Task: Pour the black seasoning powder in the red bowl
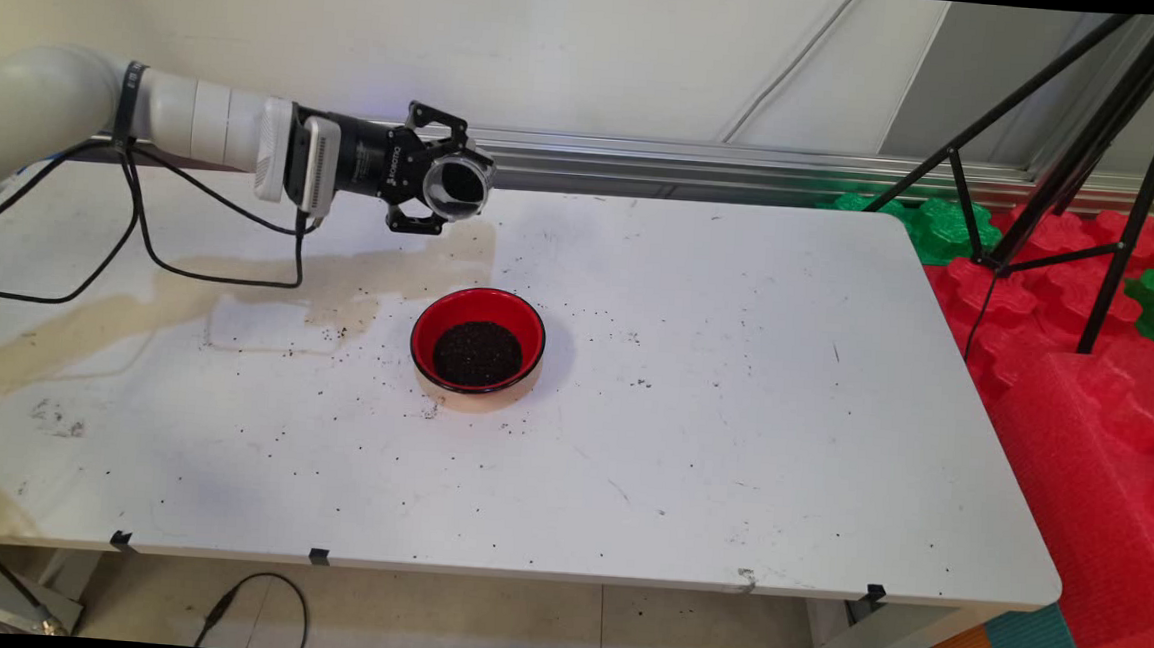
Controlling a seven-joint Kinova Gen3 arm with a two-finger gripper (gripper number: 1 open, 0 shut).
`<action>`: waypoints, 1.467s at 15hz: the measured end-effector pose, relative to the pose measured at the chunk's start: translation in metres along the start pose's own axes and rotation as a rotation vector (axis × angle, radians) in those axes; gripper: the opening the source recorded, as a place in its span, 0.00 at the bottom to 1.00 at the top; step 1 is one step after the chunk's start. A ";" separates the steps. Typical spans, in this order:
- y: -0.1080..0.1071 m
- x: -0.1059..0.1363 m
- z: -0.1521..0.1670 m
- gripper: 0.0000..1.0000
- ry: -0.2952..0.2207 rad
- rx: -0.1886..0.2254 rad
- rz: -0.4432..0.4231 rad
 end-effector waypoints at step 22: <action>0.006 0.007 0.015 0.00 -0.006 0.001 0.494</action>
